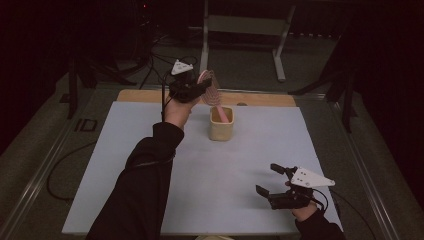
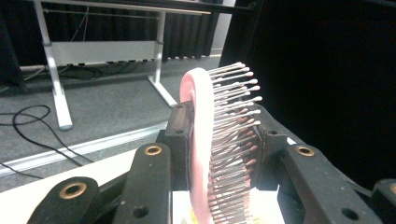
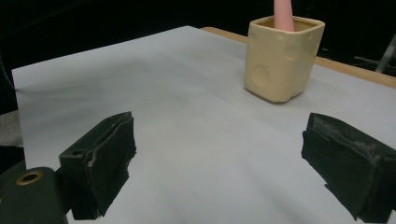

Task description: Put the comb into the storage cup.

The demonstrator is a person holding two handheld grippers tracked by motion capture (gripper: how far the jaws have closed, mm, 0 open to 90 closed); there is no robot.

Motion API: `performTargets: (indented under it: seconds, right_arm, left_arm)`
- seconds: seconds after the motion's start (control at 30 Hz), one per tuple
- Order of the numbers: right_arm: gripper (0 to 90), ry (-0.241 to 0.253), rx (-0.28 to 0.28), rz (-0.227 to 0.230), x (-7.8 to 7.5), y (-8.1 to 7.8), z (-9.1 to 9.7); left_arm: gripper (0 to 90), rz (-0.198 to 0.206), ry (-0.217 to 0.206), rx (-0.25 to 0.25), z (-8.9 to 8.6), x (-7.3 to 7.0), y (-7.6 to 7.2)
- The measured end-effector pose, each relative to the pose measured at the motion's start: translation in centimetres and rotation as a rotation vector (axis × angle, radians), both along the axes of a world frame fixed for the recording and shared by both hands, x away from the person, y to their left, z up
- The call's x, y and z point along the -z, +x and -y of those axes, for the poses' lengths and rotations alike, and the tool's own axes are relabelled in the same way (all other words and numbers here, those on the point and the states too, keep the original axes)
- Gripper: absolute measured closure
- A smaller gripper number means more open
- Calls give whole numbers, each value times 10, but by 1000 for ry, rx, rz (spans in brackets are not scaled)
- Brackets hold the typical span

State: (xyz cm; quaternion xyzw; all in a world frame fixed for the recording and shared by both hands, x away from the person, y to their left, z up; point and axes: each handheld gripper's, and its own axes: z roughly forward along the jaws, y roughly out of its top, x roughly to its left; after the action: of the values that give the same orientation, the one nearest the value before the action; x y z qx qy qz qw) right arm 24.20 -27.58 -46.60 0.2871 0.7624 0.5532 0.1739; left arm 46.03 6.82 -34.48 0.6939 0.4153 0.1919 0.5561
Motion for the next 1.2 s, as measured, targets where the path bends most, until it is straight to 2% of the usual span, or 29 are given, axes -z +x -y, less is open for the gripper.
performTargets:
  seconds: [0.27, 0.53, 1.2]
  right_arm:
    - [93, -6, -6, 1, 1, 1, 0]
    - [93, -5, -6, -1, 1, 1, 0]
    - [93, -1, -2, -5, 1, 1, 0]
  left_arm:
    - [669, -7, 6, 9, 2, 6, 0]
    - [669, -31, 8, 20, 6, 15, 2]
    - [668, -54, -2, 7, 6, 36, 5]
